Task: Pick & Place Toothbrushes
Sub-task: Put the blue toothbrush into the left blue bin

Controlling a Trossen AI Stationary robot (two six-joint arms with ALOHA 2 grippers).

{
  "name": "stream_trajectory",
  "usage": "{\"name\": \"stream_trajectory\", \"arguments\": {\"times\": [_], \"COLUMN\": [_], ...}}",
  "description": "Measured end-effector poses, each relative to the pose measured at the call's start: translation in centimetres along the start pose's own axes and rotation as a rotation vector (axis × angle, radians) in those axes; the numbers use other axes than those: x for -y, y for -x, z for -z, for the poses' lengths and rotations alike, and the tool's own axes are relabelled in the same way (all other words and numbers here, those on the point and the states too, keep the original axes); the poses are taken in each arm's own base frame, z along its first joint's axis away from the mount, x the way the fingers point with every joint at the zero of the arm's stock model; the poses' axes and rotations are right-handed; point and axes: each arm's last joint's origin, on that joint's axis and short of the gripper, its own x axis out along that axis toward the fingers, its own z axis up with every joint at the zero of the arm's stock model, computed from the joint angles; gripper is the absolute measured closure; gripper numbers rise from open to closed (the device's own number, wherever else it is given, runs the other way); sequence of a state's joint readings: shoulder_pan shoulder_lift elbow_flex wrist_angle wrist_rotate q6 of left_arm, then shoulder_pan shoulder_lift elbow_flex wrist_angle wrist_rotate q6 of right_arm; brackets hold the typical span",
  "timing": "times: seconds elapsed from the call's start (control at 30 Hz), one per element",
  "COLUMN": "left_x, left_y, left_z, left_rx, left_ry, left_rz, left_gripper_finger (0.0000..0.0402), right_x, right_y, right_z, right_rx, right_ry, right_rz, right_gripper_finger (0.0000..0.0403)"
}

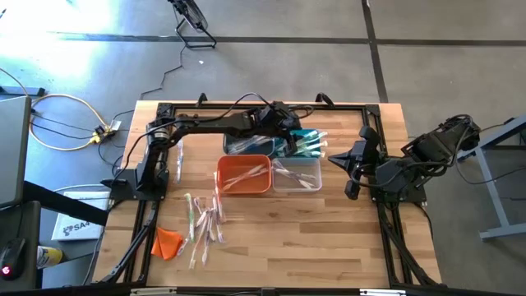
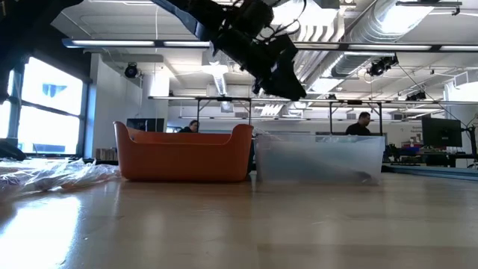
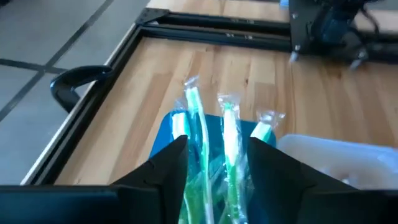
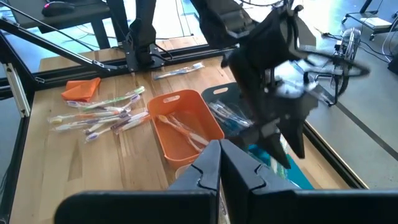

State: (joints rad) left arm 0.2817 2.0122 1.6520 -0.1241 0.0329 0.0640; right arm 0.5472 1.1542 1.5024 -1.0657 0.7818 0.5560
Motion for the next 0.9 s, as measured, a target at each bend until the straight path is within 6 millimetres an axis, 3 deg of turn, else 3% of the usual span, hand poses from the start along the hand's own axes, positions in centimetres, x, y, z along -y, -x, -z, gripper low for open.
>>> {"name": "stream_trajectory", "arguments": {"times": [0.13,0.4,0.57,0.9], "left_x": [-0.1,-0.3,-0.2,-1.5], "left_y": [2.0,6.6,9.6,15.2], "left_z": [-0.9,-0.8,-0.8,-0.6], "left_rx": [-0.034,-0.258,-0.358,-0.512], "left_ry": [0.02,0.132,0.279,0.304], "left_rz": [-0.042,-0.161,-0.208,-0.281], "left_gripper_finger": [0.0285,0.0394,0.0391,0.0401], "right_x": [0.0,0.0,0.0,-0.1], "right_y": [0.0,0.0,0.0,0.0], "right_z": [0.0,0.0,0.0,0.1], "right_rx": [0.0,0.0,-0.005,-0.018], "right_ry": [0.001,0.001,-0.047,-0.067], "right_rz": [0.0,0.0,-0.007,-0.025], "right_gripper_finger": [0.0401,0.0401,0.0401,0.0401]}}
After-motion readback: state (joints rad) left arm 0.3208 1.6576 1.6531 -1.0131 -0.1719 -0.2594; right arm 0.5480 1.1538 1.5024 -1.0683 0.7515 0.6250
